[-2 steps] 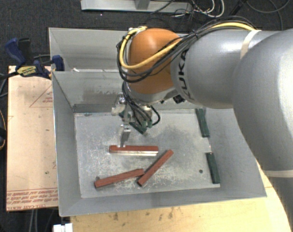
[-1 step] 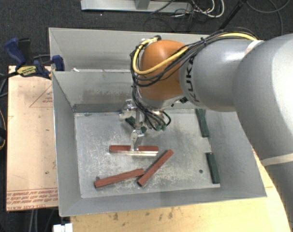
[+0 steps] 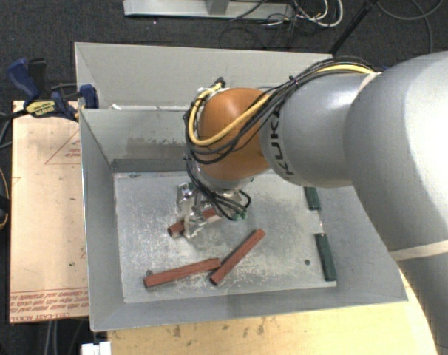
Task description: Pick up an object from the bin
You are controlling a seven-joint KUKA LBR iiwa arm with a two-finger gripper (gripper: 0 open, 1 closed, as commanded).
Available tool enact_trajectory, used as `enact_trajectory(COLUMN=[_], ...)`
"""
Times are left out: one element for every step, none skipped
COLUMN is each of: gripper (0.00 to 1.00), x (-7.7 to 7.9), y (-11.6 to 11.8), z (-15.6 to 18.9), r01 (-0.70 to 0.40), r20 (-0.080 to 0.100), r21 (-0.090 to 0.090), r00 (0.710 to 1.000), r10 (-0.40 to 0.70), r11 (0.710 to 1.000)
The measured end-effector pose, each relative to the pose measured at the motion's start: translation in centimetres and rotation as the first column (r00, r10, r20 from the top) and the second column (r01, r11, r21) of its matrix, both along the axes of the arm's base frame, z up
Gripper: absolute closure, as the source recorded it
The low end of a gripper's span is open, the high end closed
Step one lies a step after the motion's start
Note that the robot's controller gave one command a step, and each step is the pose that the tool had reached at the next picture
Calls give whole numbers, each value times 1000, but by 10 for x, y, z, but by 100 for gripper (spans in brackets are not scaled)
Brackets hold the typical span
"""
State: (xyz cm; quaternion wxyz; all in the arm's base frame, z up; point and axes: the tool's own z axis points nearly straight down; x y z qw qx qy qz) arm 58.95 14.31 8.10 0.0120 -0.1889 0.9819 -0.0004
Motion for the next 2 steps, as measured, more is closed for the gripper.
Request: enact_trajectory(gripper=[100,100], x=[0,11], y=[0,-17], z=[0,148], r01=[1,18], r20=[0,-19], r21=[0,-2], r00=[1000,1000], r10=[-1,-18], r11=[1000,1000])
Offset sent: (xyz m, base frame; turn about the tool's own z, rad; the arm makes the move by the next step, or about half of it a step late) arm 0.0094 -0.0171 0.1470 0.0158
